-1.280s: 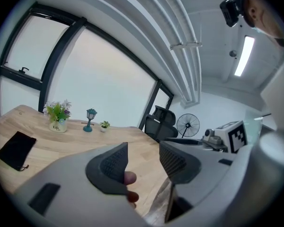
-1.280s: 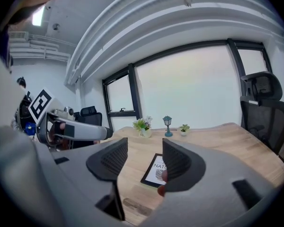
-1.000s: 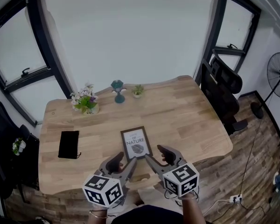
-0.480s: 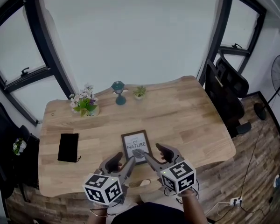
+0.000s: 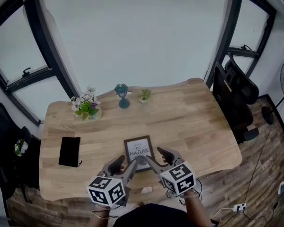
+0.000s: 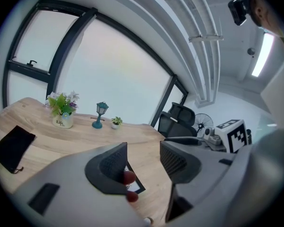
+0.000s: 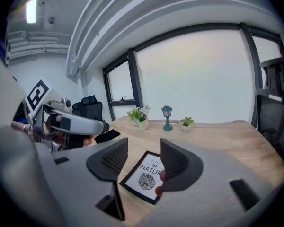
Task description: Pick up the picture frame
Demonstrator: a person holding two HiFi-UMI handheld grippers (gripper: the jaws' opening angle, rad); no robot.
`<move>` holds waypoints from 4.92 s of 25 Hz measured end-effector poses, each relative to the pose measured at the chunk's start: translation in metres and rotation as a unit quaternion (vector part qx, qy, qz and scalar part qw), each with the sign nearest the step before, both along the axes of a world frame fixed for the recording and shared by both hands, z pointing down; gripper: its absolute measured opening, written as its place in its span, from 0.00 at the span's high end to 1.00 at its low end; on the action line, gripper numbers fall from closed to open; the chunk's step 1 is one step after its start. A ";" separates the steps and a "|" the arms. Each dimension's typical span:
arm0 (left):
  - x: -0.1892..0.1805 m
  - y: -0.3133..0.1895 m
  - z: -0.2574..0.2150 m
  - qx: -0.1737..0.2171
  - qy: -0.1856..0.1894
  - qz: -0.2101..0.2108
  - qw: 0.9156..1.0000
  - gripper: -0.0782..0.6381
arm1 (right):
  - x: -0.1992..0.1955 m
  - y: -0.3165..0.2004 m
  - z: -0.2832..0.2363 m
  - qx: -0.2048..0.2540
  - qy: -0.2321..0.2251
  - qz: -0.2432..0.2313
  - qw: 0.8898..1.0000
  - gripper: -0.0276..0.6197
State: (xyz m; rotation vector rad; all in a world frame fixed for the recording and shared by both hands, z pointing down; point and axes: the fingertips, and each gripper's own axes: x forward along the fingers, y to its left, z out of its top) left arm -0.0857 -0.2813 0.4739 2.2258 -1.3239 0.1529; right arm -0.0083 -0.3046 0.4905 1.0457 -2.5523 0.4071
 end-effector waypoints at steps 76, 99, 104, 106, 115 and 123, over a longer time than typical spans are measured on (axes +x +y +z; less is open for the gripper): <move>-0.038 -0.071 0.215 -0.209 -0.003 -0.059 0.976 0.61 | -0.010 -0.089 0.208 -0.179 0.127 -0.016 0.975 0.64; -0.037 -0.073 0.238 -0.231 -0.040 -0.068 0.970 0.62 | -0.009 -0.092 0.228 -0.194 0.129 0.008 0.972 0.65; -0.038 -0.072 0.241 -0.229 -0.068 -0.076 0.968 0.66 | -0.010 -0.090 0.228 -0.184 0.130 0.016 0.974 0.65; -0.039 -0.072 0.241 -0.229 -0.072 -0.079 0.967 0.67 | -0.010 -0.091 0.229 -0.184 0.128 0.018 0.974 0.66; -0.046 -0.072 0.243 -0.238 -0.091 -0.100 0.962 0.74 | -0.010 -0.090 0.228 -0.195 0.115 0.033 0.974 0.69; -0.044 -0.071 0.243 -0.248 -0.082 -0.103 0.960 0.76 | -0.006 -0.092 0.227 -0.201 0.106 0.047 0.973 0.76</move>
